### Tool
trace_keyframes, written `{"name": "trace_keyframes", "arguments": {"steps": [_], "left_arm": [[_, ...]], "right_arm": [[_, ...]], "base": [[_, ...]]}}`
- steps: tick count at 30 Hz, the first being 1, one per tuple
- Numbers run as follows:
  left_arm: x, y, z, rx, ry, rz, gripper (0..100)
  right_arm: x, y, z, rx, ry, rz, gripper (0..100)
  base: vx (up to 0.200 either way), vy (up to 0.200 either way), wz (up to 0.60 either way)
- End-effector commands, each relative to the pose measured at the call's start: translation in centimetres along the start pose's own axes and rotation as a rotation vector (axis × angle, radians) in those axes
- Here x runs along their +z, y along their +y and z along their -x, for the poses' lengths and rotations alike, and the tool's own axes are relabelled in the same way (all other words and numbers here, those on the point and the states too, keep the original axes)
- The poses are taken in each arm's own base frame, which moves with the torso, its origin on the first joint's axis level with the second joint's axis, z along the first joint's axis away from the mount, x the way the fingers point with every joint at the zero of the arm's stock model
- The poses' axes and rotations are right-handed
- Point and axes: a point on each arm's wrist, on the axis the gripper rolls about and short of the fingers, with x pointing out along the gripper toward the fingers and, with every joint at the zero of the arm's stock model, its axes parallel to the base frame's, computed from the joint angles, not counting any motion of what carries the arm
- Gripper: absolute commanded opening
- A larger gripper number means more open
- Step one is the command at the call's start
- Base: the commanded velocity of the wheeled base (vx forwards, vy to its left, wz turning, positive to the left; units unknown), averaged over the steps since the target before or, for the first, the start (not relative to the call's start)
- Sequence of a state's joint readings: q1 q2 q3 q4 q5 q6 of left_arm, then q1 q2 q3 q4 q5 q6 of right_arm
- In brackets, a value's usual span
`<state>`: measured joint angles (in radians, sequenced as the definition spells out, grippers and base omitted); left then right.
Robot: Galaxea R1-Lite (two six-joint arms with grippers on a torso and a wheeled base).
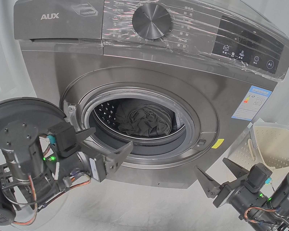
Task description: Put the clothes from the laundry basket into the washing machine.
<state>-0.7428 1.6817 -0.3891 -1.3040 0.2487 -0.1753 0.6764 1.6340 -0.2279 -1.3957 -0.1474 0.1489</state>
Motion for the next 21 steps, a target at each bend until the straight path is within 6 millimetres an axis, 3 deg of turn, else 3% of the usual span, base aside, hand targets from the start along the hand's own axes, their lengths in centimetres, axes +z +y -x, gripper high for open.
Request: {"name": "trace_keyframes", "arguments": {"steps": [1,6,12,17,21], "left_arm": [[1.2,0.7,3.3,0.019,-0.047,-0.013,100],[1.9,1.1,5.0,0.021,-0.068,-0.040,100],[1.5,2.1,8.6,0.027,-0.065,-0.110,100],[1.4,3.3,11.2,0.059,-0.089,-0.130,100],[1.1,4.1,12.9,0.091,-0.086,-0.126,100]], "right_arm": [[1.4,-0.4,3.6,-0.004,-0.043,-0.005,100],[1.4,-0.9,5.0,-0.020,-0.041,-0.002,100],[0.4,-2.6,8.0,-0.110,-0.017,0.045,100],[1.5,-2.8,10.3,-0.127,-0.074,0.056,100],[1.3,-3.6,11.3,-0.197,-0.041,0.057,100]], "base": [[-0.200,0.000,0.00],[-0.200,0.000,0.00],[-0.200,0.000,0.00],[-0.200,0.000,0.00],[-0.200,0.000,0.00]]}}
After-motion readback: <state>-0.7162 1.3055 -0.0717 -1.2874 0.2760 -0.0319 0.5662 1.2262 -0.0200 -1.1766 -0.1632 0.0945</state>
